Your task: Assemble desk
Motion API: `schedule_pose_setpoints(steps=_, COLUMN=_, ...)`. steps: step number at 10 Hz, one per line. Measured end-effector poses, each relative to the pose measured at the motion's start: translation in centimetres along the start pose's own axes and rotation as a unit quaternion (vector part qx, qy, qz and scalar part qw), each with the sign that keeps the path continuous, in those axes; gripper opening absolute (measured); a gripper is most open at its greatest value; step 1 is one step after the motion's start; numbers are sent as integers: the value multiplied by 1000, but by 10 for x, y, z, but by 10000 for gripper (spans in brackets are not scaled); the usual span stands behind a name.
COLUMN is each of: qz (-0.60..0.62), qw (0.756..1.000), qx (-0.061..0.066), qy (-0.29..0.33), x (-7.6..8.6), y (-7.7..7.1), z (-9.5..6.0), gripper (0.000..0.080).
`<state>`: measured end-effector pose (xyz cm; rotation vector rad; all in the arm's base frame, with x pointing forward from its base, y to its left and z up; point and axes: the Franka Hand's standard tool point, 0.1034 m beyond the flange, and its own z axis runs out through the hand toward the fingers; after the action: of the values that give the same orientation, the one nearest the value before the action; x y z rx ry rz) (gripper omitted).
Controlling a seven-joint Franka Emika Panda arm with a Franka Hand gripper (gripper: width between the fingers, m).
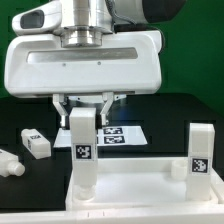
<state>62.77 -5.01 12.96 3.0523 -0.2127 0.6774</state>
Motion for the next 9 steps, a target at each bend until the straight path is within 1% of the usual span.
schedule_pose_setpoints(steps=4, qz=-1, qw=1000, qx=-7, qy=-2, x=-9, y=4, z=8, gripper=285)
schedule_pose_setpoints(steps=7, qz=-3, qw=1000, qx=-13, qy=8, x=-12, y=5, z=10, gripper=285)
schedule_pose_setpoints(steps=8, qz=-3, qw=1000, qx=-14, qy=6, x=-15, y=5, z=11, gripper=285)
schedule_pose_setpoints(steps=9, qz=-3, qw=1000, qx=-14, qy=6, x=-15, y=5, z=11, gripper=285)
